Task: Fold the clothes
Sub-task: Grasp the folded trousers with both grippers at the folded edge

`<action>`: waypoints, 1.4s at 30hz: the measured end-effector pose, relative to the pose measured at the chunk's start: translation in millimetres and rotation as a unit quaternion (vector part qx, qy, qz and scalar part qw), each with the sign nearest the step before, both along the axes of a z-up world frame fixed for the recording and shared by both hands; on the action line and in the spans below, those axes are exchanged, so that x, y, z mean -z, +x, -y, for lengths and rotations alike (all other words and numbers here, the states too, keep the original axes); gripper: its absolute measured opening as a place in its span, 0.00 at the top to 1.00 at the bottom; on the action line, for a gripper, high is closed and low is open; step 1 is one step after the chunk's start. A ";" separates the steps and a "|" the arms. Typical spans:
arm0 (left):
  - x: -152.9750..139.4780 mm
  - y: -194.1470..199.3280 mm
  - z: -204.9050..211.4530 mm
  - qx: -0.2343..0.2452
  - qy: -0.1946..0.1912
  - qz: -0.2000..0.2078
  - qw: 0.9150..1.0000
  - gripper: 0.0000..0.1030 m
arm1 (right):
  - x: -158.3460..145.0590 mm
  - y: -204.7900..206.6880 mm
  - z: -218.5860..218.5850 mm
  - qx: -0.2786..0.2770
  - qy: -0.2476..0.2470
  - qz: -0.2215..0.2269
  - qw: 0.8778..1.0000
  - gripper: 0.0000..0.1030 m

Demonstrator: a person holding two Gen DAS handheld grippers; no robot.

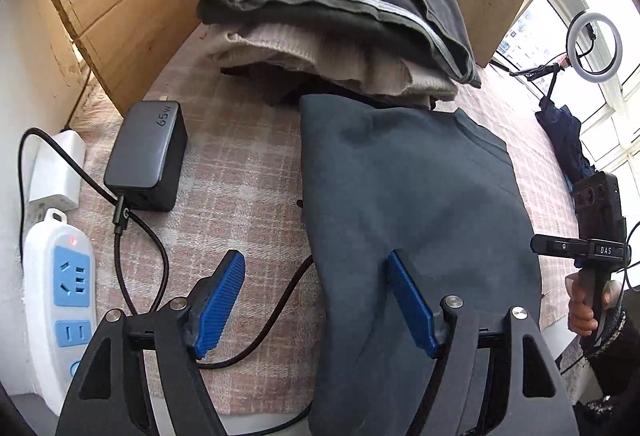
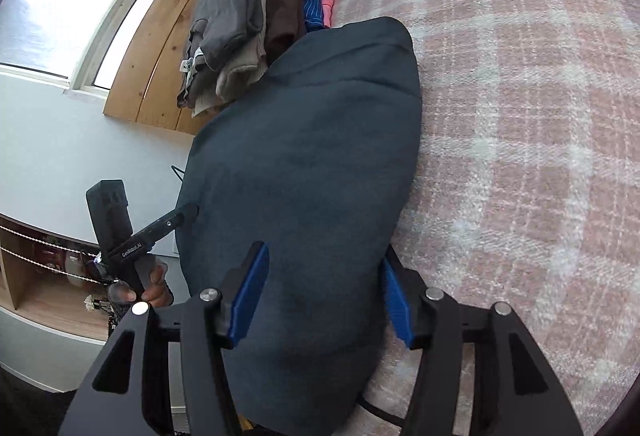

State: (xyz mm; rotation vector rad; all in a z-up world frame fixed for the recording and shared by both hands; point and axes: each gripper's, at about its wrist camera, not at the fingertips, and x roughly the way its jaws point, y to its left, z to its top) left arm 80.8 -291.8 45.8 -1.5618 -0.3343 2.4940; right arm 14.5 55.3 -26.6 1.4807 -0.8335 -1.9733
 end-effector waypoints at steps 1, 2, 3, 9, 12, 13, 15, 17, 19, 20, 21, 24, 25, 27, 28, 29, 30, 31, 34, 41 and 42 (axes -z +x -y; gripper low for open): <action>3.6 -2.0 1.4 0.005 0.007 0.003 1.000 0.30 | -2.0 1.3 1.0 0.002 0.006 -0.003 1.000 0.47; 7.2 -4.0 2.9 0.010 0.014 0.006 1.000 0.30 | -3.8 1.9 3.8 0.002 0.014 -0.005 1.000 0.47; 10.8 -6.0 4.3 0.016 0.022 0.010 1.000 0.30 | -5.4 2.2 7.2 0.003 0.023 -0.007 1.000 0.47; 29.2 -15.4 12.2 0.043 0.059 0.024 0.997 0.28 | -10.1 0.3 22.5 0.012 0.047 -0.001 0.999 0.44; 12.9 3.2 14.0 0.036 0.048 -0.010 0.998 0.35 | -8.8 2.4 19.9 0.019 0.044 0.012 0.999 0.44; 5.9 11.5 15.4 0.034 0.050 -0.025 0.998 0.35 | -8.6 3.9 19.0 0.020 0.044 0.014 0.999 0.44; 0.8 25.6 17.9 0.046 0.081 -0.032 0.995 0.38 | -9.5 3.2 23.2 0.018 0.049 0.015 0.998 0.44; 3.9 31.8 18.4 0.062 0.107 -0.024 0.992 0.39 | -10.4 2.5 27.5 0.016 0.056 0.015 0.998 0.44; 9.3 28.6 20.5 0.059 0.116 -0.019 0.991 0.39 | -10.6 1.5 31.2 0.015 0.059 0.016 0.998 0.43; 12.2 25.6 22.0 0.054 0.119 -0.017 0.991 0.39 | -11.1 0.8 31.7 0.016 0.060 0.018 0.998 0.43; 15.0 22.6 23.5 0.049 0.122 -0.015 0.991 0.39 | -11.7 0.2 31.7 0.018 0.060 0.020 0.998 0.43; 20.9 6.5 21.6 0.057 0.129 -0.003 0.990 0.39 | -10.4 -3.5 32.3 0.017 0.055 0.027 0.998 0.39; 22.7 0.5 20.5 0.062 0.132 0.001 0.989 0.39 | -9.4 -5.3 32.0 0.015 0.054 0.029 0.998 0.39; 26.2 -11.4 18.2 0.072 0.137 0.010 0.988 0.37 | -8.5 -6.3 29.2 0.014 0.052 0.034 0.998 0.39; 27.9 -17.4 17.0 0.076 0.139 0.014 0.987 0.37 | -8.0 -6.6 27.6 0.014 0.052 0.036 0.998 0.39; 29.7 -23.4 15.9 0.081 0.142 0.019 0.986 0.37 | -7.6 -6.9 26.1 0.014 0.051 0.039 0.998 0.39; 31.4 -29.3 14.8 0.086 0.144 0.023 0.986 0.37 | -8.3 -7.1 26.3 0.013 0.053 0.037 0.998 0.39; 33.2 -35.3 13.6 0.090 0.146 0.027 0.985 0.37 | -10.4 -3.1 21.8 0.009 0.058 0.032 0.998 0.39; 34.5 -46.0 6.2 0.112 0.146 0.031 0.982 0.35 | -11.9 -2.6 26.1 -0.014 0.074 0.017 0.997 0.38; 28.3 -46.2 -31.4 0.179 0.092 0.034 0.979 0.27 | -9.6 -8.7 50.7 -0.047 0.048 -0.021 0.998 0.34; 27.5 -45.5 -36.8 0.185 0.081 0.031 0.979 0.31 | -9.8 -8.9 56.9 -0.055 0.050 -0.029 0.997 0.34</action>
